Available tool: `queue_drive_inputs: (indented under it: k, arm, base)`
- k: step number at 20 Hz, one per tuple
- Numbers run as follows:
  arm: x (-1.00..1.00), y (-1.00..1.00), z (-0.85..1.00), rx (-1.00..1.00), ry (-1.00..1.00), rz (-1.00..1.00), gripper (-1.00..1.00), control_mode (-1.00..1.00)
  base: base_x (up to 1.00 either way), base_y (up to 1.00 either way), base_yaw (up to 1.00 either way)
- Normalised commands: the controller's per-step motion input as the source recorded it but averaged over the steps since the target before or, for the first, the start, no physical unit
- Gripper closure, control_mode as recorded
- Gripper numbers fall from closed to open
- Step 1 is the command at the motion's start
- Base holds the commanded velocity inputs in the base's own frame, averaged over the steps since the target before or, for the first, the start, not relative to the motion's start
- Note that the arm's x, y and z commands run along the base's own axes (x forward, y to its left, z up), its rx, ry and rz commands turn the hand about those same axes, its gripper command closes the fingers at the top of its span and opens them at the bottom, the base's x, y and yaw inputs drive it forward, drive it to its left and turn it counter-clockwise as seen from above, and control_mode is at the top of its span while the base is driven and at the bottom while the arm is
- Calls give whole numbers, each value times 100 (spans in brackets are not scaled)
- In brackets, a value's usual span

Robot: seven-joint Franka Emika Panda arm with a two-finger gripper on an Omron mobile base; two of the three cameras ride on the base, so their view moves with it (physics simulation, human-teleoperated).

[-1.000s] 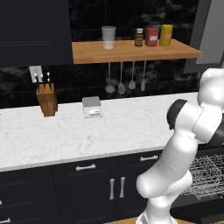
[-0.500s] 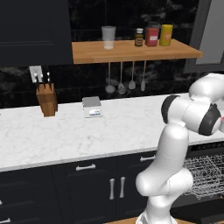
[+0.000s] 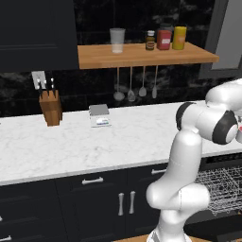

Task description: Pick up the cup and bowl from the counter, place them in the dishwasher, and close the dishwasher door.

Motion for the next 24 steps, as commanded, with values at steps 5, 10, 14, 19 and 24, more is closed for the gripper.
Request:
queue_drive_inputs:
  k: [5, 10, 14, 19, 24]
  arm:
    - [0, 0, -3, 0, -11, 1, -100, -100]
    - [25, 5, -2, -1, -9, 12, -100, -100]
    - [68, 0, 0, -2, 0, 27, -100, -100]
    - [43, -8, -1, -1, 2, 23, -100, -100]
    - [0, -13, -25, 0, 0, 1, -100, -100]
  base:
    - [0, 0, 0]
    - [0, 0, 0]
    - [0, 0, 0]
    - [0, 0, 0]
    - [0, 0, 0]
